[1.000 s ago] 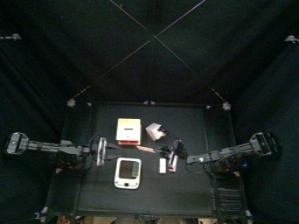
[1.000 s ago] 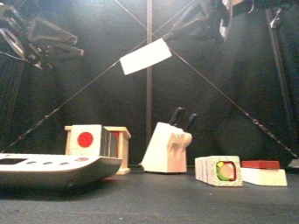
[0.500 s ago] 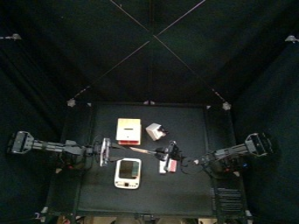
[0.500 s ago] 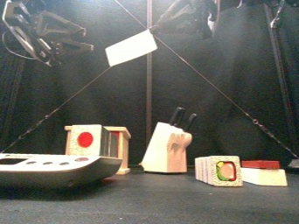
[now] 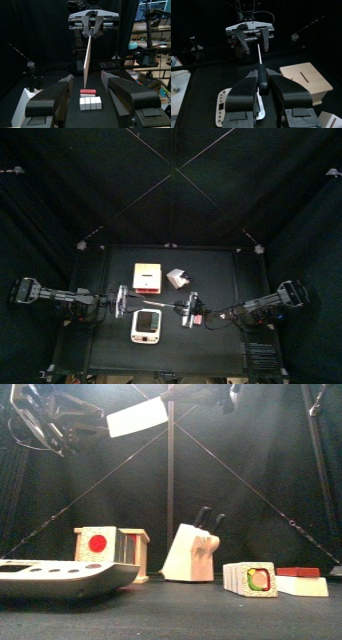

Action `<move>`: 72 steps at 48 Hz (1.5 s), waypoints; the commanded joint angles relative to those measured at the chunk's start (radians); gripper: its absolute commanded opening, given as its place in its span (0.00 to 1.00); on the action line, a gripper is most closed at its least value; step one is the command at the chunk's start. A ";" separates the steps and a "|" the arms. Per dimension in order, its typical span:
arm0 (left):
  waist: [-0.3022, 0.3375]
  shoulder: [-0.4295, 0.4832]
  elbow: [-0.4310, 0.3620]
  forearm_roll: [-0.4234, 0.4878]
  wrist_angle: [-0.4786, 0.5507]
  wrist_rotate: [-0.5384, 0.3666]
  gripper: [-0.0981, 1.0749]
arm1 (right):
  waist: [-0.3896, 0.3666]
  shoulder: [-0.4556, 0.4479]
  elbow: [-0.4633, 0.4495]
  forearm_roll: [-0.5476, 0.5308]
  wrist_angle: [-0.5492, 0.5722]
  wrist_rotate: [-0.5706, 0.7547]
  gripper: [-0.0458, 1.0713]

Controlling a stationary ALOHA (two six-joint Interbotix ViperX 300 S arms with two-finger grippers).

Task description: Grab cleaver with other hand

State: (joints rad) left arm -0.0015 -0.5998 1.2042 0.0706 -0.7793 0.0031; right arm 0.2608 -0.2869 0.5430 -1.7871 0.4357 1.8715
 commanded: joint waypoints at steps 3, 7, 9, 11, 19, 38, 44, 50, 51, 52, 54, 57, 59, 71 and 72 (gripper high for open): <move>0.003 0.041 -0.034 0.028 -0.058 0.003 0.81 | 0.002 -0.005 -0.031 -0.008 0.002 0.003 0.51; 0.006 0.061 -0.032 0.063 -0.097 0.005 0.81 | 0.005 0.002 -0.034 -0.009 0.002 0.003 0.51; 0.008 0.069 -0.034 0.081 -0.114 0.003 0.81 | 0.005 0.005 -0.034 -0.008 0.002 0.003 0.51; 0.011 0.075 -0.032 0.097 -0.129 0.003 0.81 | 0.005 0.005 -0.034 -0.009 0.002 0.003 0.51; 0.021 0.089 -0.032 0.120 -0.150 0.003 0.79 | 0.006 0.005 -0.038 -0.009 0.002 0.003 0.51; 0.038 0.101 -0.034 0.117 -0.163 0.003 0.56 | 0.009 0.009 -0.041 -0.009 0.002 0.003 0.51; 0.040 0.101 -0.032 0.118 -0.163 0.003 0.54 | 0.009 0.009 -0.041 -0.009 0.002 0.003 0.51; 0.040 0.103 -0.031 0.126 -0.163 0.003 0.46 | 0.009 0.009 -0.040 -0.008 0.002 0.003 0.51; 0.040 0.101 -0.031 0.126 -0.163 0.005 0.45 | 0.009 0.009 -0.040 -0.009 0.002 0.003 0.51; 0.040 0.101 -0.032 0.126 -0.163 0.005 0.43 | 0.009 0.009 -0.040 -0.009 0.002 0.003 0.52; 0.040 0.101 -0.031 0.126 -0.163 0.003 0.39 | 0.009 0.009 -0.038 -0.008 0.002 0.003 0.52; 0.040 0.101 -0.031 0.126 -0.163 0.003 0.35 | 0.009 0.009 -0.037 -0.005 0.002 0.005 0.52; 0.040 0.101 -0.029 0.124 -0.163 0.003 0.33 | 0.011 0.012 -0.037 0.002 0.002 0.005 0.53; 0.040 0.100 -0.018 0.121 -0.161 -0.003 0.30 | 0.011 0.014 -0.025 0.075 0.008 0.002 0.79; 0.038 0.100 -0.017 0.121 -0.158 -0.003 0.30 | 0.011 0.014 -0.023 0.078 0.008 0.002 0.81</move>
State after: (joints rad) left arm 0.0368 -0.4985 1.1950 0.1948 -0.9311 0.0015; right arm 0.2700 -0.2592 0.5323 -1.7242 0.4387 1.8730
